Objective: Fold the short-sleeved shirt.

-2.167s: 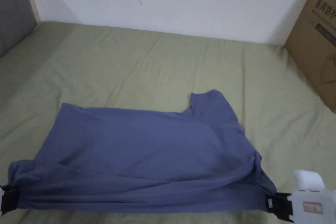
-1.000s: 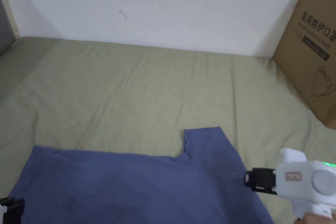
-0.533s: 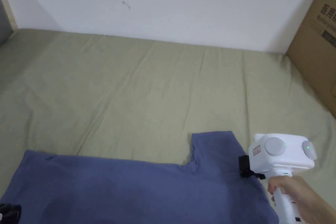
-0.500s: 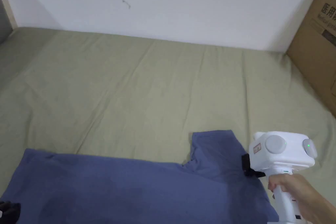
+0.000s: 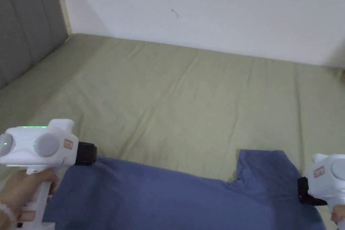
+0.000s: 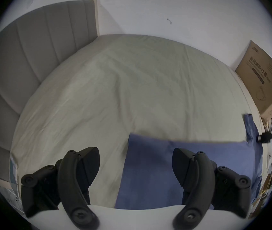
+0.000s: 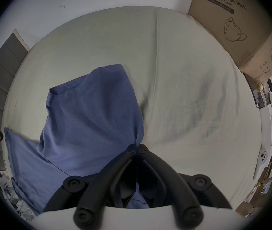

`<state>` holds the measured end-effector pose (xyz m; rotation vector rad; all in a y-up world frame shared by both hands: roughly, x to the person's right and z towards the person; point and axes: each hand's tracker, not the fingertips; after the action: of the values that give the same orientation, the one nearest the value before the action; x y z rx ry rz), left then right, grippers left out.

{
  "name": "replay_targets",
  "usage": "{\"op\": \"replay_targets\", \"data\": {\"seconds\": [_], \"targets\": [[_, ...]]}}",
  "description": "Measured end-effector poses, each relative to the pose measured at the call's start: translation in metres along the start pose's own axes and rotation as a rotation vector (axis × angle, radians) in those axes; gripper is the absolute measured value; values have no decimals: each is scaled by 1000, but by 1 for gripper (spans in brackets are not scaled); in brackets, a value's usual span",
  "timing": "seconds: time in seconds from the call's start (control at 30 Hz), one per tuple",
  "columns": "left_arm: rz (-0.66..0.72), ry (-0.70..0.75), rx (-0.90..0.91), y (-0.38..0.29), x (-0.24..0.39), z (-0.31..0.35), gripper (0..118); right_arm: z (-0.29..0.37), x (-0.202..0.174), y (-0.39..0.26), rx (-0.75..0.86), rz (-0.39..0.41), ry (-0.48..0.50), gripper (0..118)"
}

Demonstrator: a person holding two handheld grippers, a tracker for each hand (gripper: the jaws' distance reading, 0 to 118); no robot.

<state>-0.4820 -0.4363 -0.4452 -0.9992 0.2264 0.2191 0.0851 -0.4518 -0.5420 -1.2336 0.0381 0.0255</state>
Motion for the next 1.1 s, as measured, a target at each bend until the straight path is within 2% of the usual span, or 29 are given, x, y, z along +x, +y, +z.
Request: {"op": "replay_targets", "data": {"seconds": [0.07,0.13,0.17,0.23,0.27,0.33,0.4,0.47,0.53,0.63,0.73,0.83,0.9,1.03,1.1], "targets": [[-52,60,-48,1,7,-32,90,1,-4,-3,-1,-2,-4,0],[-34,69,-134,-7,8,-56,90,0,-4,-4,-6,-20,-5,0],[-6,69,-28,-9,8,-44,88,-3,-3,-3,-6,-30,-4,0],[-12,77,-61,-6,4,-41,81,1,-3,-2,-2,-20,-3,0],[-45,80,-49,-5,5,-37,81,5,-4,-2,1,-2,-4,0],[-60,72,-52,-1,5,-28,62,17,-2,0,16,13,0,0],[-62,55,-48,2,6,-15,37,35,3,-1,50,-20,49,0],[-46,-24,-47,0,7,1,5,57,8,-4,76,-26,68,0],[-79,7,2,-7,6,25,5,81,12,-11,110,-5,69,0],[-78,-28,53,-22,-5,72,5,123,17,-32,156,29,88,0],[-37,-90,109,-45,-26,121,5,159,22,-66,193,58,97,0],[28,-137,156,-89,-49,170,5,184,31,-115,203,55,127,0],[65,-145,139,-120,-62,185,5,189,34,-153,186,53,129,0],[22,-98,28,-185,-74,184,5,163,39,-227,39,74,125,0],[28,-66,-39,-216,-79,176,5,136,44,-261,-9,38,134,0]]}}
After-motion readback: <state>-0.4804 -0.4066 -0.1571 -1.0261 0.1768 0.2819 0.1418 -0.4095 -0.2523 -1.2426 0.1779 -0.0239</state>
